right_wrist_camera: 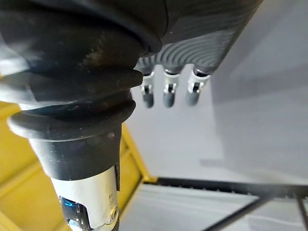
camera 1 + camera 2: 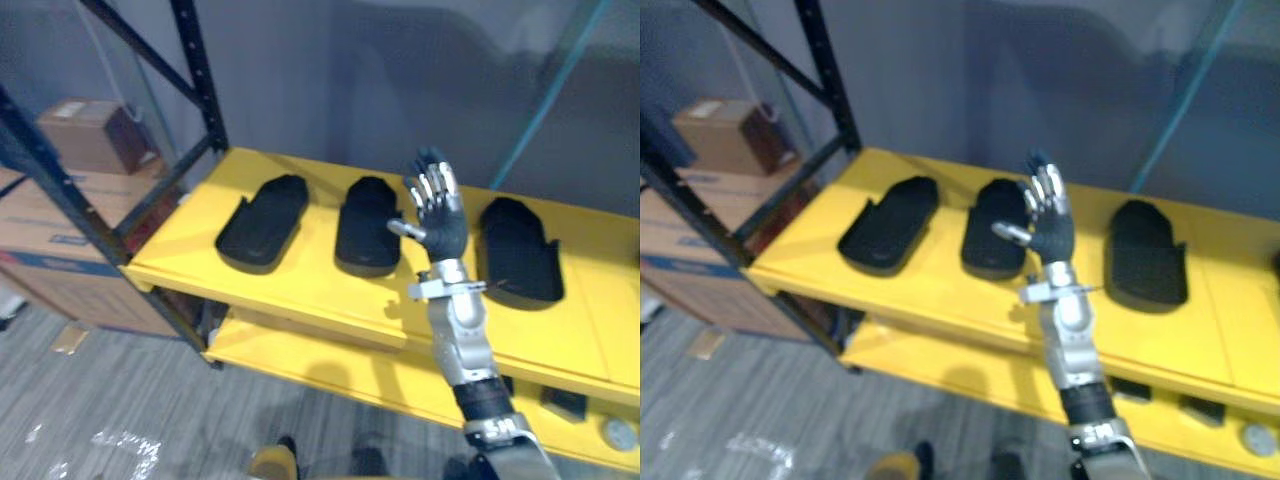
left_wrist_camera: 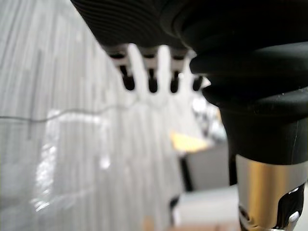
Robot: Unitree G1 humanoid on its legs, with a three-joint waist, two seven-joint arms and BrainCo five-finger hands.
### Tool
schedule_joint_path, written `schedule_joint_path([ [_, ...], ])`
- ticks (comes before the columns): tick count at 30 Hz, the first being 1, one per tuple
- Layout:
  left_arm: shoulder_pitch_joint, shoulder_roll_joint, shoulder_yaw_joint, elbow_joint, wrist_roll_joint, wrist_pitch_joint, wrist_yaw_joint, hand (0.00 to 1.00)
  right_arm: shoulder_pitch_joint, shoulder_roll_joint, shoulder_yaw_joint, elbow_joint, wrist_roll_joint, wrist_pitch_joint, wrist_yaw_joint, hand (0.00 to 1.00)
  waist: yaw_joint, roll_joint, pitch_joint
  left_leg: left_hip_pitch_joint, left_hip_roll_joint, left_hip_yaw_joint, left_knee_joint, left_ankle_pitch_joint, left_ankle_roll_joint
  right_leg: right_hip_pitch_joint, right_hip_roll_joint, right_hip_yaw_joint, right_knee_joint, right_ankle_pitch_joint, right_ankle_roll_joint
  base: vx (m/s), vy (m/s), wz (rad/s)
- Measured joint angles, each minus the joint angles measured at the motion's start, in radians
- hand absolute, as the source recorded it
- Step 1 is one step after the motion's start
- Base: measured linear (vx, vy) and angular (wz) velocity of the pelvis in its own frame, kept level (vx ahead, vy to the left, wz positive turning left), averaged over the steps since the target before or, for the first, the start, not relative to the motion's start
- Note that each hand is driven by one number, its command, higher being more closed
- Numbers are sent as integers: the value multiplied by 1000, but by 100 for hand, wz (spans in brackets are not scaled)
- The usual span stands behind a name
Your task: Walk over and take plastic housings, then place them on the shelf
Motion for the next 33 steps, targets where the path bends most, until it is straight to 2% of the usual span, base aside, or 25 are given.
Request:
schedule_joint_path([
  [1, 6, 4, -27, 0, 3, 3, -32, 0, 5, 1, 1, 0, 3, 0, -1, 0, -13, 16, 5, -9, 8, 6, 2, 34, 5, -19, -6, 3, 29, -14, 17, -46, 24, -1],
  [2, 2, 9, -63, -10, 3, 4, -57, 0, 21, 5, 2, 0, 19, 0, -3, 0, -21, 19, 9, -7, 4, 9, 4, 44, 7, -40, -24, 15, 68, -35, 27, -45, 28, -6],
  [4, 3, 21, -138, -31, 24, 9, -95, 0, 33, 14, 12, 0, 35, 0, -9, 0, -39, 21, 11, -10, -1, -3, 16, 51, 8, -76, -55, 47, 126, -57, 26, -31, 52, -34],
  [6, -9, 26, -219, -53, 79, 50, -119, 0, 33, 29, 25, 0, 36, -6, -11, 0, -43, 25, 13, -22, -7, -60, 60, 40, -7, -111, -89, 99, 180, -63, 30, 6, 50, -68],
  [7, -25, 31, -274, -59, 79, 85, -138, 0, 33, 39, 26, -1, 29, -14, -18, 0, -52, 36, 26, -17, -3, -64, 104, 0, -33, -117, -104, 129, 203, -61, 34, 20, 110, -66],
  [8, -52, 38, -308, -54, 74, 132, -177, 0, 36, 50, 26, -3, 14, -23, -36, 0, -71, 54, 41, 2, 4, -29, 143, -52, -28, -111, -118, 153, 230, -60, 35, 5, 160, -64],
  [9, -70, 50, -329, -42, 80, 169, -203, 0, 44, 57, 20, -13, 4, -27, -47, 0, -78, 59, 49, 15, 4, -7, 159, -73, -18, -108, -131, 169, 243, -59, 38, -31, 237, -59],
  [10, -104, 81, -366, 12, 83, 227, -238, 0, 70, 64, 21, -50, -10, -30, -59, 0, -93, 67, 57, 29, -2, 17, 187, -109, 1, -106, -154, 187, 267, -51, 50, -29, 216, -48],
  [11, -121, 96, -377, 47, 88, 254, -253, 0, 86, 69, 23, -71, -18, -32, -63, 0, -100, 67, 59, 38, -7, 30, 195, -125, 10, -110, -166, 198, 280, -46, 55, -28, 278, -59],
  [12, -144, 124, -399, 115, 88, 300, -279, 0, 108, 86, 26, -95, -41, -33, -76, 0, -110, 65, 61, 53, -12, 55, 196, -146, 22, -128, -178, 219, 305, -28, 35, -23, 275, -54],
  [13, -150, 141, -410, 155, 88, 332, -303, 0, 111, 89, 29, -100, -52, -33, -83, 0, -114, 71, 59, 64, -11, 69, 183, -155, 21, -145, -175, 223, 312, -6, 1, -33, 300, -56],
  [14, -150, 160, -413, 196, 87, 369, -330, 0, 112, 98, 41, -111, -61, -33, -98, 0, -119, 67, 59, 66, -4, 78, 161, -152, 22, -165, -156, 233, 299, 25, -28, -15, 240, -38],
  [16, -142, 204, -448, 260, 77, 410, -340, 0, 115, 100, 68, -149, -82, -31, -117, 0, -117, 48, 71, 86, -2, 81, 98, -123, 30, -177, -91, 298, 269, 44, -8, 12, 113, -14],
  [17, -136, 210, -451, 274, 77, 416, -345, 0, 115, 100, 79, -161, -83, -31, -118, 0, -116, 40, 70, 94, -3, 81, 71, -110, 29, -184, -78, 307, 267, 40, -8, 20, 37, -4],
  [18, -127, 214, -450, 301, 76, 433, -360, 0, 114, 101, 90, -190, -85, -29, -117, 0, -114, 30, 71, 118, -5, 82, 9, -79, 26, -200, -42, 307, 269, 15, -11, 28, 32, -1],
  [19, -118, 214, -448, 332, 75, 443, -378, 0, 110, 100, 91, -216, -81, -29, -104, 0, -114, 27, 68, 140, -6, 84, -53, -49, 19, -218, -5, 303, 255, 3, -29, 35, 19, 1],
  [20, -110, 211, -448, 356, 75, 451, -393, 0, 108, 99, 90, -231, -78, -31, -82, 0, -114, 22, 66, 153, -11, 84, -89, -31, 14, -230, 15, 301, 231, 1, -37, 21, -4, 6],
  [21, -103, 209, -447, 369, 75, 455, -401, 0, 106, 98, 90, -238, -76, -33, -67, 0, -116, 16, 62, 158, -17, 84, -106, -22, 12, -237, 21, 300, 209, 0, -43, 38, -49, 12],
  [22, -93, 203, -446, 385, 73, 466, -402, 0, 98, 92, 90, -245, -71, -33, -39, 0, -118, -2, 58, 164, -37, 79, -121, -13, 15, -238, 21, 300, 157, 13, -45, 47, -88, 33],
  [23, -91, 198, -438, 397, 66, 480, -399, 0, 94, 79, 88, -249, -72, -33, -22, 0, -120, -17, 51, 160, -52, 57, -117, -10, 21, -216, 18, 289, 97, 37, -32, 96, -136, 47],
  [24, -92, 196, -435, 399, 65, 484, -397, 0, 93, 68, 86, -255, -73, -32, -19, 0, -120, -16, 50, 161, -51, 41, -118, -7, 16, -191, 26, 280, 70, 41, -25, 123, -155, 54],
  [27, -66, 152, -395, 404, 82, 485, -412, 0, 41, 31, 85, -280, -71, -32, 25, 0, -109, 13, 41, 172, -41, 33, -175, 30, -2, -167, 63, 262, -6, 57, -29, 133, -137, 14],
  [30, -28, 135, -360, 415, 194, 477, -411, 0, 10, 10, 83, -323, 29, -29, 143, 0, -109, 17, 39, 236, -34, 33, -249, 59, -21, -112, 90, 249, -45, 59, -32, 127, -93, 12],
  [32, -15, 132, -362, 416, 201, 467, -405, 0, -9, -13, 113, -394, 97, 0, 259, 0, -111, 15, 34, 259, -31, 36, -259, 59, -22, -83, 97, 250, -50, 59, -32, 60, -45, 5],
  [33, -16, 133, -363, 416, 206, 463, -400, 0, -18, -14, 130, -410, 103, 15, 287, 0, -113, 14, 32, 258, -31, 37, -259, 59, -22, -83, 97, 251, -51, 59, -32, 51, -21, 2],
])
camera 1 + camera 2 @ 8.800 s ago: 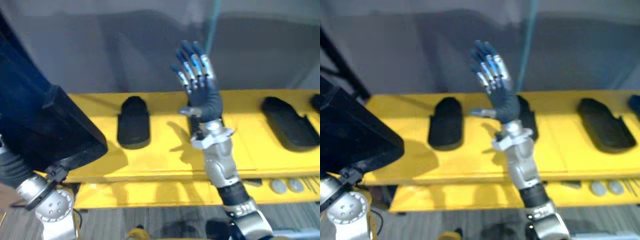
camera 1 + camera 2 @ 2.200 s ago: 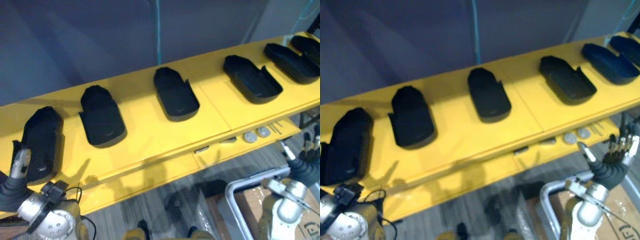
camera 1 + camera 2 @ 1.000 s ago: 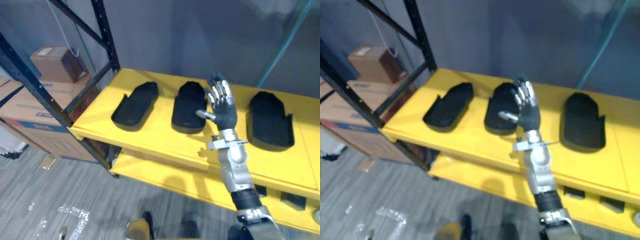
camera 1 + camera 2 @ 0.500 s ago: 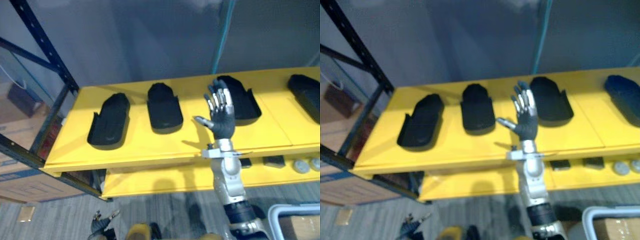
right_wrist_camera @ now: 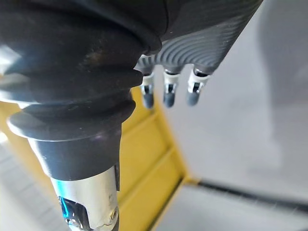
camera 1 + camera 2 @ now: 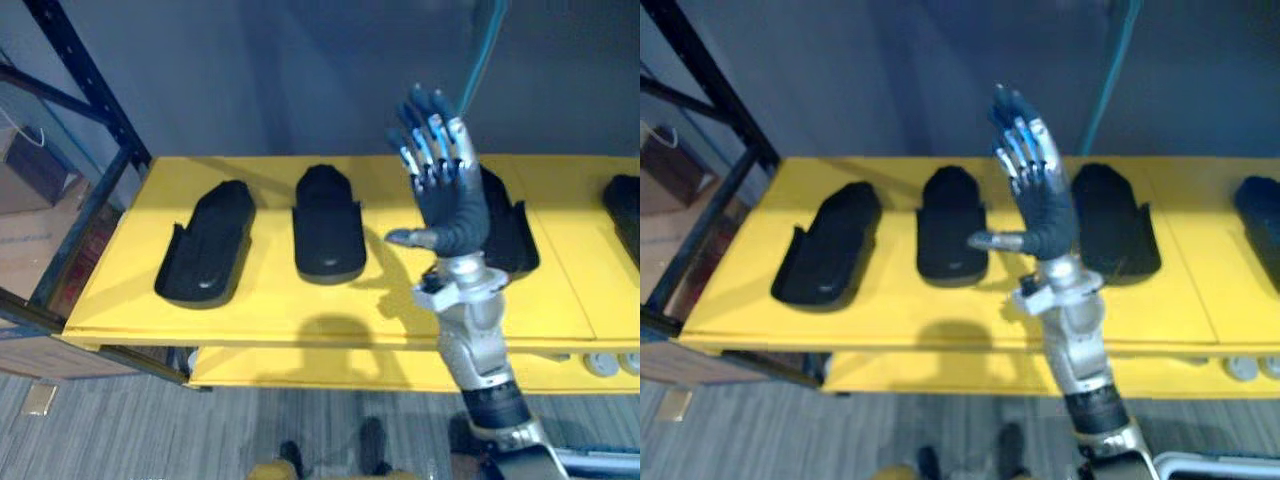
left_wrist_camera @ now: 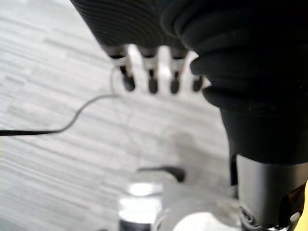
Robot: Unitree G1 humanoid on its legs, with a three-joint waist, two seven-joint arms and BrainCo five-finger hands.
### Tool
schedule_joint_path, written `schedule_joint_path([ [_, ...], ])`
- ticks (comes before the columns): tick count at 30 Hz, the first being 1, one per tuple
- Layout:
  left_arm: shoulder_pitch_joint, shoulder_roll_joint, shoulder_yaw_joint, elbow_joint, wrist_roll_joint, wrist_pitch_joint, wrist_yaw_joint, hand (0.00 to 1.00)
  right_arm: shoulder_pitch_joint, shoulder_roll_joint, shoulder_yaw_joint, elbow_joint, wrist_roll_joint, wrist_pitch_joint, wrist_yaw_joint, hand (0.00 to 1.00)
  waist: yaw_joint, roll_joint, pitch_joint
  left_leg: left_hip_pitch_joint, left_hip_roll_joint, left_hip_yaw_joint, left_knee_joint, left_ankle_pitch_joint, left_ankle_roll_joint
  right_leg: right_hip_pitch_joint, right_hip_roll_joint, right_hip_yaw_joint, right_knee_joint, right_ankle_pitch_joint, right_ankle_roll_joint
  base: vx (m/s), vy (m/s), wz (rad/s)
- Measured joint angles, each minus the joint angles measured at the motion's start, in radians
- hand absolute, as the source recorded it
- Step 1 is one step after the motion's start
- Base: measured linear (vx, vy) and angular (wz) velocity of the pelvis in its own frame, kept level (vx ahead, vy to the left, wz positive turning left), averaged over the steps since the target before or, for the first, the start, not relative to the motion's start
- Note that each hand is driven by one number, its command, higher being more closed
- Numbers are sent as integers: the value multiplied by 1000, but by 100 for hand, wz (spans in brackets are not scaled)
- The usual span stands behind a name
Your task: Walk over and take plastic housings, then place them on the shelf
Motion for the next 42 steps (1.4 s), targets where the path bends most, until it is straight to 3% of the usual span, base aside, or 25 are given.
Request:
schedule_joint_path([
  [3, -15, 17, -8, -2, 22, -31, 4, 0, -33, 2, 107, -18, 1, 76, 89, 0, 2, -16, -9, 6, 0, 1, 0, 0, 0, 3, -1, 4, -1, 0, 0, 57, -8, 2],
  [6, -22, 32, -8, -5, 29, -61, 5, 0, -37, 13, 177, -18, -17, 126, 125, 0, 22, -42, -28, 15, -2, -1, 0, 0, 0, 19, -1, 5, -3, 0, 0, 17, -5, 10],
  [7, -22, 32, -8, -5, 29, -65, 5, 0, -40, 14, 178, -18, -29, 129, 123, 0, 25, -46, -31, 15, -2, -1, 0, 0, 0, 19, -1, 5, -3, 0, 0, -5, 0, 6],
  [8, 11, 44, -46, -5, 28, -58, 27, 0, -1, 34, 170, 40, -163, 103, 8, 0, 20, -59, -117, -6, -11, -1, -11, 34, 11, 0, -9, 26, -7, 9, -9, 0, 0, 0],
  [16, -5, 65, -72, -25, 19, -58, 37, 0, 9, 30, 134, 117, -174, 98, -20, 0, 20, -66, -121, -17, -12, -4, -11, 39, 15, -16, -12, 28, 7, 10, -11, 0, 0, 2],
  [20, -40, 77, -107, -53, 28, -58, 42, 0, 26, -1, 6, 162, -206, 98, -101, 0, 21, -67, -65, -29, -14, -28, -11, 36, 23, -18, -18, 15, 24, 13, -12, -35, 26, 19],
  [24, -42, 92, -105, -54, 27, -58, 57, 0, 40, -24, -21, 186, -204, 96, -101, 0, 19, -71, -56, -41, -9, 14, -11, 35, 24, -20, -24, -13, 24, 16, -8, -7, 32, 18],
  [29, -48, 70, -57, -52, 27, -58, 89, 0, 14, -12, 87, 225, -235, 122, -100, 0, 24, -65, -41, -55, -5, 75, -11, 35, 24, -13, -44, -66, 26, 17, -5, 43, 50, 31],
  [32, -59, 65, -35, -53, 28, -58, 87, 0, -19, 39, 155, 332, -318, 151, -116, 0, 53, -64, -39, -58, -8, 48, -10, 38, 28, -10, -50, -69, 53, 17, -6, 78, 64, 33],
  [39, -62, 60, -33, -53, 32, -49, 85, 0, -108, 91, 188, 395, -385, 143, -121, 0, 59, -65, -39, -56, -25, -3, -10, 37, 34, 16, -67, -65, 78, 14, -10, 95, 57, 32],
  [42, -67, 49, -36, -67, 30, -51, 84, 0, -157, 109, 240, 464, -468, 151, -124, 0, 61, -64, -39, -54, -36, -21, -9, 44, 41, 20, -75, -64, 86, 0, -30, 74, 8, 20],
])
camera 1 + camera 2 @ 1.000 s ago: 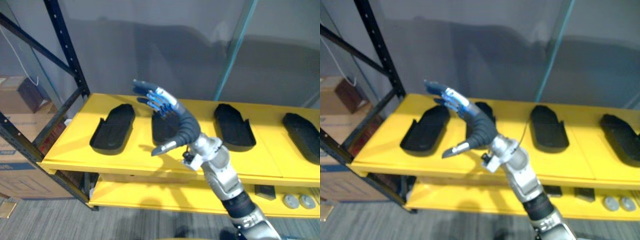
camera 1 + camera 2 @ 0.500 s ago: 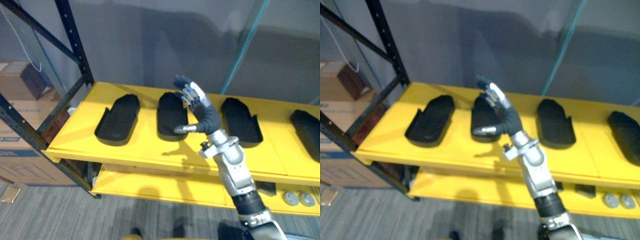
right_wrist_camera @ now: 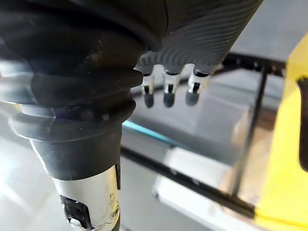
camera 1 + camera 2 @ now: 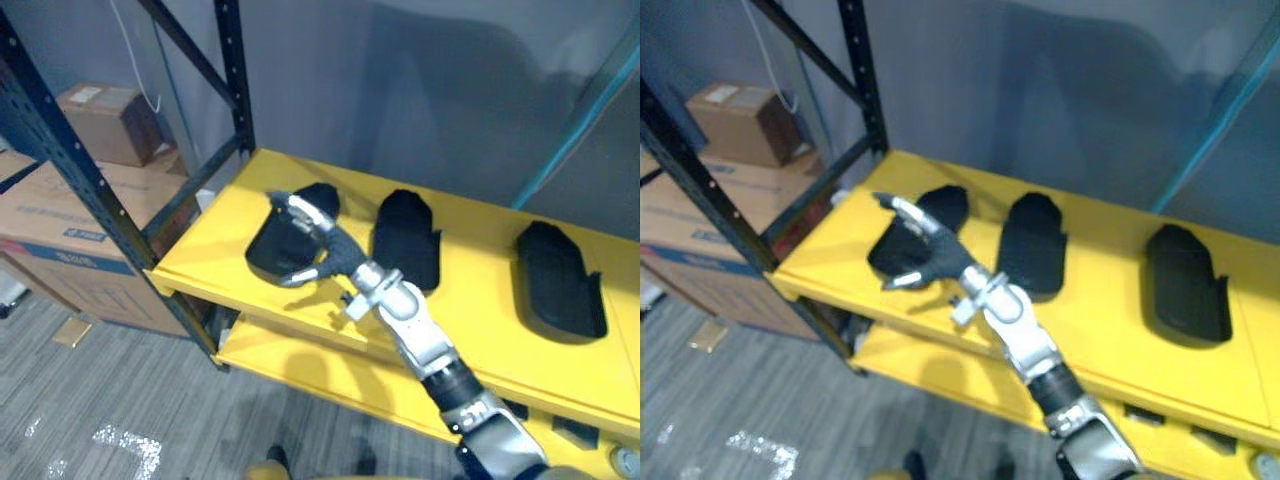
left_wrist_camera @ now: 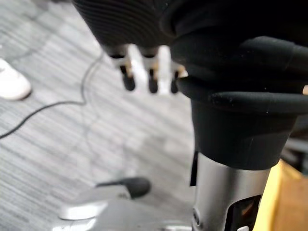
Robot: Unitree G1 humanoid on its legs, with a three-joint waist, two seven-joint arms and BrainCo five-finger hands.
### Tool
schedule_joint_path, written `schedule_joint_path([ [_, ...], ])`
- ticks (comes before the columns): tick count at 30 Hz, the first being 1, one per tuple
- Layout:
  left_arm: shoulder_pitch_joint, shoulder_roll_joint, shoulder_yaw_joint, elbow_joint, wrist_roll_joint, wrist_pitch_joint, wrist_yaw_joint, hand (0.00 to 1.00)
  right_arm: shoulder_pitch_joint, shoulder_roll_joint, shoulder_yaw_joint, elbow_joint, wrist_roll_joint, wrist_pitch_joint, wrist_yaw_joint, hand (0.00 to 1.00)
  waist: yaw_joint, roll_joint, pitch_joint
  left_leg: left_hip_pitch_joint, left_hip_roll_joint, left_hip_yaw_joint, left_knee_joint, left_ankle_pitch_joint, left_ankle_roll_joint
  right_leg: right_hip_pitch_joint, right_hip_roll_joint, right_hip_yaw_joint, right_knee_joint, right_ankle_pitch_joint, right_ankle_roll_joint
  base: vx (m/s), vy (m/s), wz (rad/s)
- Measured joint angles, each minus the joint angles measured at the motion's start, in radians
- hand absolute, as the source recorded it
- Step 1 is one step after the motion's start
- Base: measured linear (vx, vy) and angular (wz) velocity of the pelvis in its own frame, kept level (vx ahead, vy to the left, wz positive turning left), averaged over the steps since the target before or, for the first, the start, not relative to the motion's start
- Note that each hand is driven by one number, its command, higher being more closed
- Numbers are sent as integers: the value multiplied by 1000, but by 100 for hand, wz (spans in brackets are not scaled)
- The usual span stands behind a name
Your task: Walk over and take plastic housings, then place them on the shelf
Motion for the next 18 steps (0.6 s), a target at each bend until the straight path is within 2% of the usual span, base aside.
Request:
schedule_joint_path([
  [3, -1, -8, -2, -18, 0, -6, 0, 0, -24, 19, 35, 69, -69, 8, -13, 0, 7, 3, 2, -3, -2, -11, 4, 7, 0, 3, 0, 0, 5, -2, -3, 62, -15, 20],
  [6, -3, -17, -11, -29, 1, -8, -1, 0, -45, 31, 55, 121, -111, 9, -13, 0, 24, 20, 13, -3, -2, -19, 4, 11, -4, 9, 2, -1, 7, -3, -4, 3, -21, 13],
  [8, -2, -21, -22, -29, 0, -5, -1, 0, -60, 31, 70, 121, -112, 10, 27, 0, 25, 36, 22, -4, -3, -25, 0, 13, -4, 12, 1, -1, 11, -15, -18, -42, -12, 10],
  [10, -2, -17, -47, -29, 0, -4, -2, 0, -74, 29, 86, 123, -111, 16, 61, 0, 27, 44, 27, -5, -4, -25, -1, 13, -5, 12, -1, 0, 15, -24, -13, -62, -15, 1],
  [13, -7, -16, -48, -29, 0, 3, -8, 0, -93, 30, 125, 124, -110, 46, 102, 0, 30, 45, 28, -22, -2, -10, -2, 8, -9, -3, -4, 2, 12, -38, 4, -68, -16, -10],
  [18, -13, -14, -47, -28, 1, 22, -8, 0, -95, 25, 154, 153, -113, 86, 127, 0, 31, 43, 31, -21, 2, 10, -2, 6, -5, -3, -2, 3, 2, -38, 4, -27, -7, -9],
])
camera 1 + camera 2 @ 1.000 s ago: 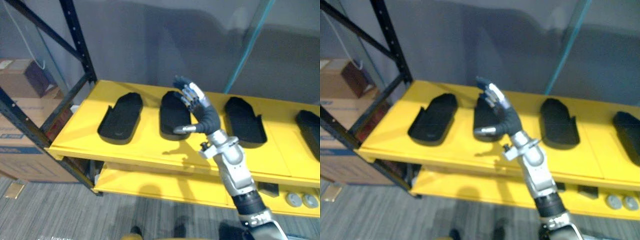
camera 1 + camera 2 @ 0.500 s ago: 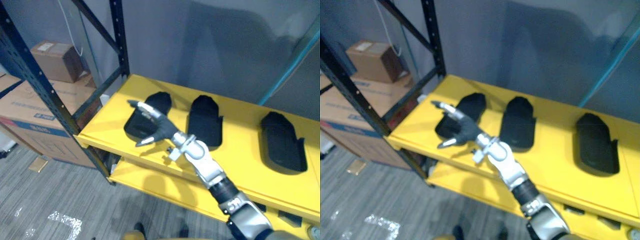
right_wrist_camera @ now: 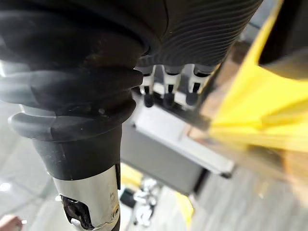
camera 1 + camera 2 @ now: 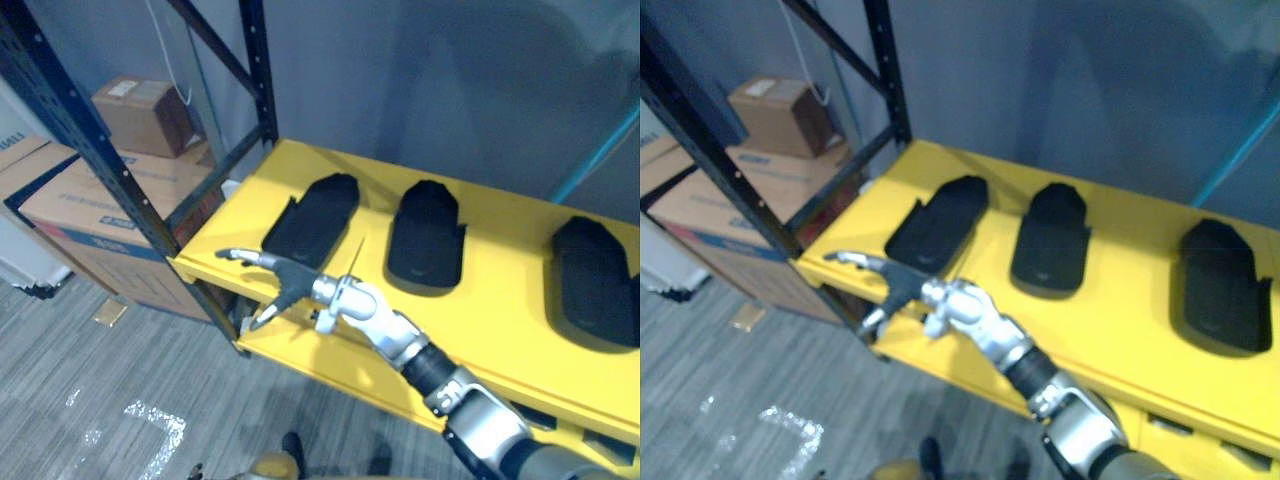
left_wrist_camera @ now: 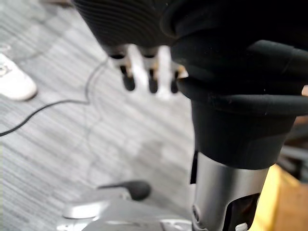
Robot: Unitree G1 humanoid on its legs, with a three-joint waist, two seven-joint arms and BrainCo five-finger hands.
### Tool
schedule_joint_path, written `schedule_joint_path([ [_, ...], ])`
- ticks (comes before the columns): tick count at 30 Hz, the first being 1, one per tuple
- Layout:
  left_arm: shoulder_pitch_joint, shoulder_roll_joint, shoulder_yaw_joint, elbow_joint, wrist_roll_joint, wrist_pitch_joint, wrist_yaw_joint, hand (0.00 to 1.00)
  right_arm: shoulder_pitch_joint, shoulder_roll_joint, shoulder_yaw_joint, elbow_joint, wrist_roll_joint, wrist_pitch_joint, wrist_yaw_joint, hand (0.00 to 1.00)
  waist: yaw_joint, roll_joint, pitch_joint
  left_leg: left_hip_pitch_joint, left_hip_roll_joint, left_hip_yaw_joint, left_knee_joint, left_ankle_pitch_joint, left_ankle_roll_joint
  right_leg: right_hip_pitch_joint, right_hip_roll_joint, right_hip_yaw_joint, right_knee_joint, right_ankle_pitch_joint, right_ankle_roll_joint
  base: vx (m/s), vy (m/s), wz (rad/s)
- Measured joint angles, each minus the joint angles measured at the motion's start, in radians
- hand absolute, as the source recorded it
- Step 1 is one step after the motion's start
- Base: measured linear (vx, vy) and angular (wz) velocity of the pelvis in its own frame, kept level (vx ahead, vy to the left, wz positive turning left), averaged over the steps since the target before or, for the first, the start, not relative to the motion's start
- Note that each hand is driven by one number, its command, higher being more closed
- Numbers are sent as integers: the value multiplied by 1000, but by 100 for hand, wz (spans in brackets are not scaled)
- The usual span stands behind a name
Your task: Walk over and take plastic housings, then place them on the shelf
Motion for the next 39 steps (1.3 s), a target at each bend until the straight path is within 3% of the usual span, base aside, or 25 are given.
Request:
schedule_joint_path([
  [10, -9, 3, -5, 2, 26, -4, 0, 0, 1, -3, 12, 80, -69, 29, -1, 0, 0, 1, 0, -4, 0, 5, 1, 7, 2, -14, -4, 1, 15, -2, -2, 3, 3, -2],
  [15, -49, 30, -75, -2, 19, -7, -2, 0, 1, -9, -50, 131, -126, 28, -63, 0, -2, 4, 30, -33, -6, -21, 6, 32, 7, -67, -25, -5, 99, -37, -10, 11, 2, 17],
  [24, -63, 33, -104, -5, -12, -5, -1, 0, -25, -16, -105, 209, -154, -2, -201, 0, -2, 23, 79, -36, -18, -7, 1, 32, 3, -73, -46, -5, 113, -78, 39, -40, -3, -3],
  [33, -63, 32, -112, -7, -20, -5, -2, 0, -52, -45, -179, 241, -164, -10, -259, 0, -5, 34, 91, -35, -17, -1, 2, 41, 8, -72, -48, -20, 112, -83, 48, 27, -9, 0],
  [37, -62, 33, -116, -9, -20, -5, -1, 0, -63, -46, -181, 271, -161, -31, -252, 0, -5, 35, 91, -35, -16, -12, 6, 45, 2, -66, -45, -28, 113, -83, 47, 43, -22, 10],
  [39, -62, 33, -117, -9, -20, -5, -1, 0, -64, -46, -180, 271, -131, -48, -195, 0, -5, 35, 91, -34, -15, -10, 6, 46, 0, -65, -44, -28, 113, -84, 46, 0, 0, 0],
])
